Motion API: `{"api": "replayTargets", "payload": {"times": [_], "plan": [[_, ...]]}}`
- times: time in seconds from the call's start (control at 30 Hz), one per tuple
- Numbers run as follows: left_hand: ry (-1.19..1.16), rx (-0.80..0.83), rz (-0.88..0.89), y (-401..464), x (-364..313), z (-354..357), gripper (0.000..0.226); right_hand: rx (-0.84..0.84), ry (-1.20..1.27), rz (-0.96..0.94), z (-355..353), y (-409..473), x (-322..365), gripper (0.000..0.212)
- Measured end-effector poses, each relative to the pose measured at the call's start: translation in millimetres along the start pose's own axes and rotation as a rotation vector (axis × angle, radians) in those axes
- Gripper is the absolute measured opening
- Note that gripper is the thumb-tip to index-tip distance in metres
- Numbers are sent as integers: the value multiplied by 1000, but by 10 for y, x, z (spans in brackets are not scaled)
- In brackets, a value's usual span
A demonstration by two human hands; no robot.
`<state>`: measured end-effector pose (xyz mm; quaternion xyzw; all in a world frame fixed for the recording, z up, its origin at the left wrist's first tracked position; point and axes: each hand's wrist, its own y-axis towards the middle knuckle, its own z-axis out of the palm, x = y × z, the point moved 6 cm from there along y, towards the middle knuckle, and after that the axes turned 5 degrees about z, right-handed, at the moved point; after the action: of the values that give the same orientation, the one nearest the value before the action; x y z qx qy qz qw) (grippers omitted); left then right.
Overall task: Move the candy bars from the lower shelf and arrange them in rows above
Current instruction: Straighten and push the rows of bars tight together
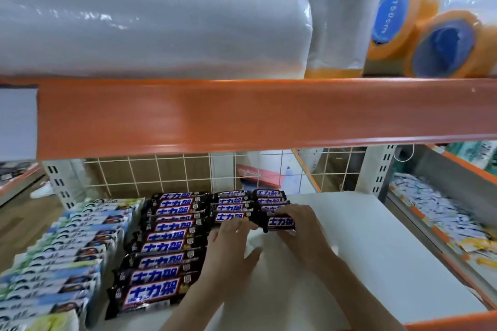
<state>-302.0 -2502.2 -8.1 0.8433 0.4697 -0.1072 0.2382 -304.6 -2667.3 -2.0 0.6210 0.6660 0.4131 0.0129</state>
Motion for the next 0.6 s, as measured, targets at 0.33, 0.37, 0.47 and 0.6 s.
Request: {"api": "replayTargets", "payload": {"times": [0.33,0.37,0.47,0.6], "plan": [[-170,-57,-13,-55,4,101,36,78,61,87,157,-35,-246,50],[-164,-55,-4,-52,3,109,36,68,82,82,144,-35,-252,50],[-105,-53,8,-42,9,106,36,31,129,115,97,-6,-271,44],[-39,-44,23,-29,23,103,34,9,148,225,52,15,-339,31]]}}
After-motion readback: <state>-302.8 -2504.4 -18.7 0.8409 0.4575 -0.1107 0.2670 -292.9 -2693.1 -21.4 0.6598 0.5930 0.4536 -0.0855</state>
